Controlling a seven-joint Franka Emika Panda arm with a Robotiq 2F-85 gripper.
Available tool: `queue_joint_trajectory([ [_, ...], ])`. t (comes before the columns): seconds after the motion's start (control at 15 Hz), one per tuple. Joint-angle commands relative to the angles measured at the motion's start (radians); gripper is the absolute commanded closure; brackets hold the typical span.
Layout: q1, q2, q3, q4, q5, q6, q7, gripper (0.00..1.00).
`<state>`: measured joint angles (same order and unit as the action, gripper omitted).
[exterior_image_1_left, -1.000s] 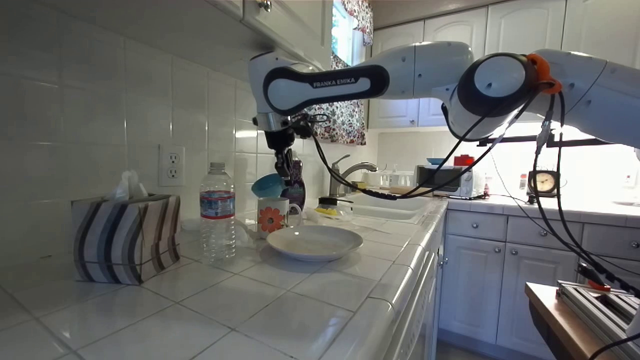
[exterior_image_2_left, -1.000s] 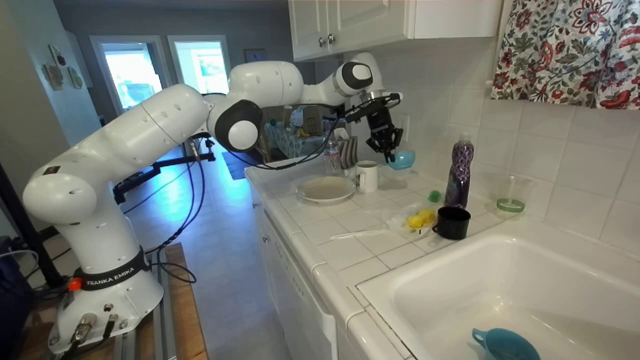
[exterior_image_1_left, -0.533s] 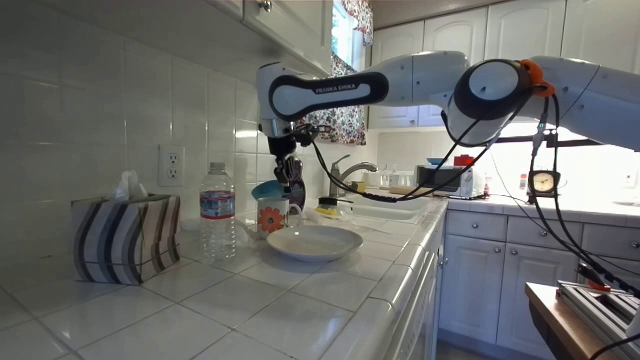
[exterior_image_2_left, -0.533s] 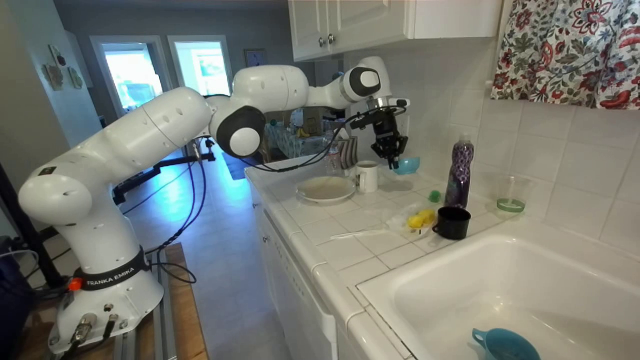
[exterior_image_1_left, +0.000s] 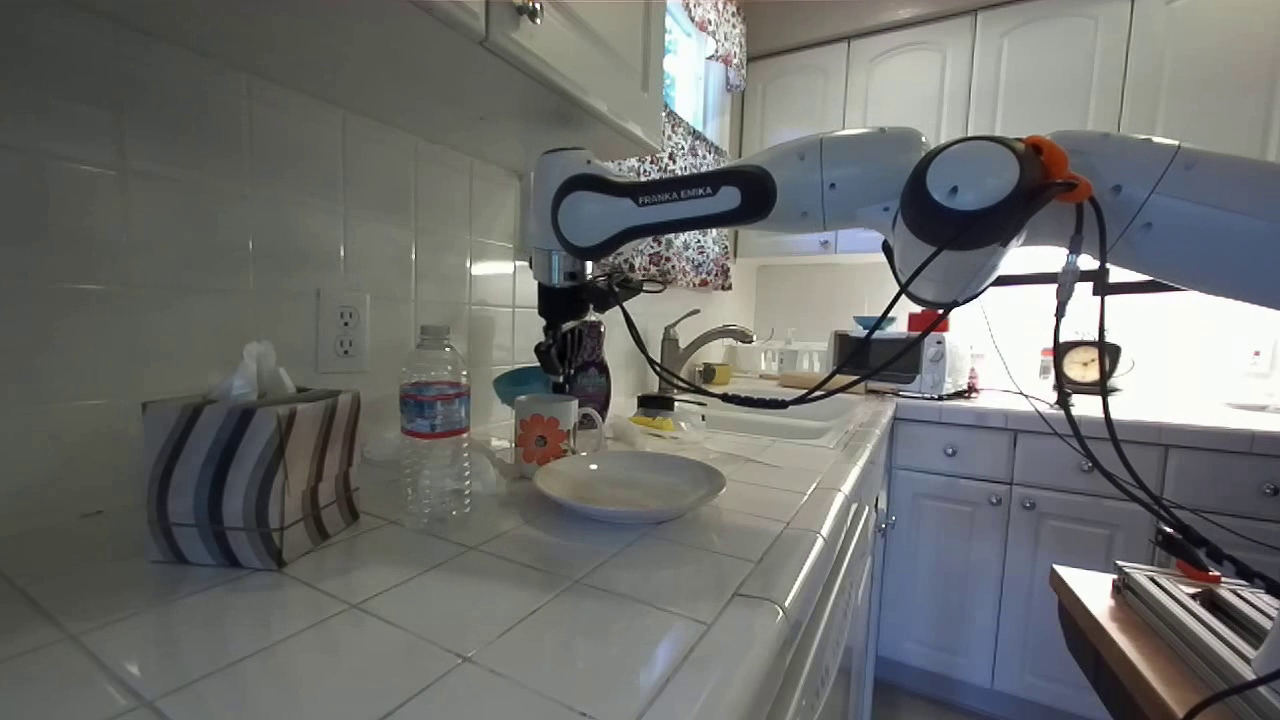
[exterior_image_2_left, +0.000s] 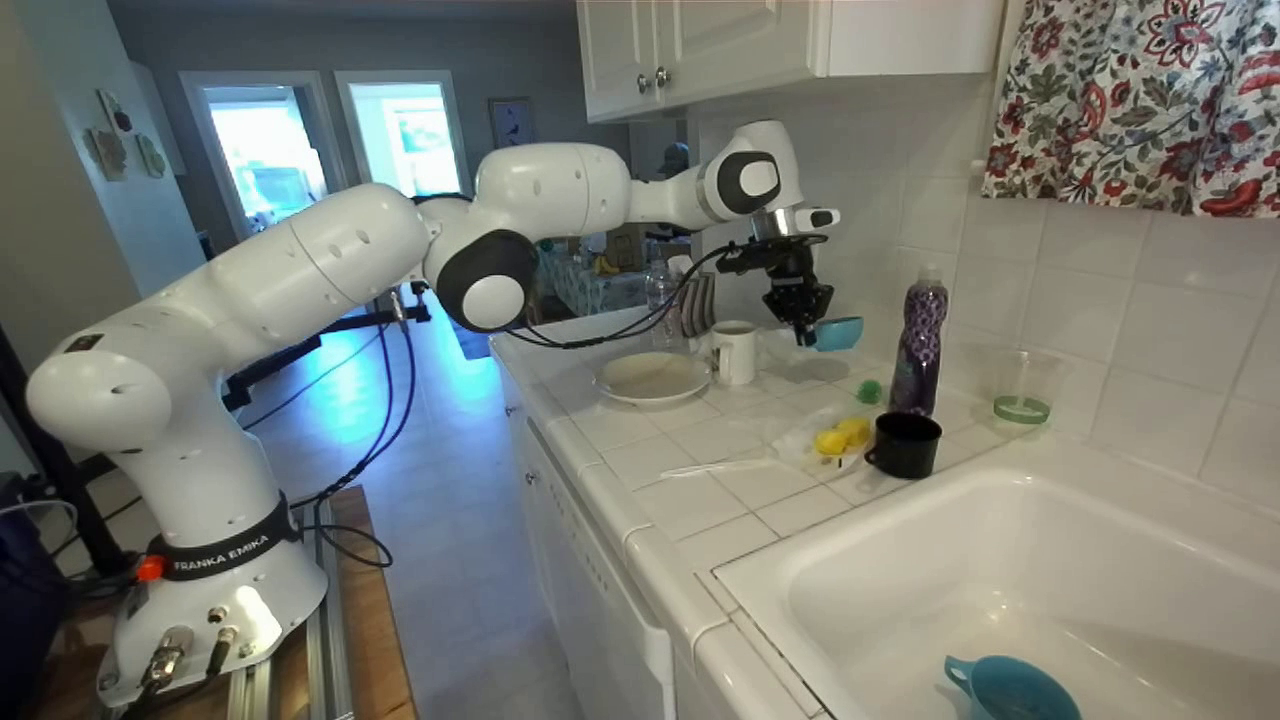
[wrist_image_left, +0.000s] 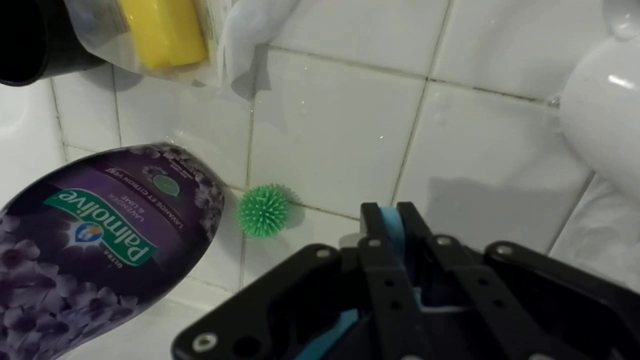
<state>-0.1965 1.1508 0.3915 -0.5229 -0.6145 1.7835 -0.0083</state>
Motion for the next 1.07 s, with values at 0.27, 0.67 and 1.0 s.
queue_joint_trajectory([
  [0.27, -0.051, 0.034, 0.085, -0.037, 0.040, 0.136, 0.075, 0.97],
  [0.67, -0.089, 0.031, 0.138, -0.114, 0.036, 0.214, 0.131, 0.97],
  [1.0, -0.137, 0.015, 0.177, -0.208, 0.032, 0.290, 0.166, 0.97],
])
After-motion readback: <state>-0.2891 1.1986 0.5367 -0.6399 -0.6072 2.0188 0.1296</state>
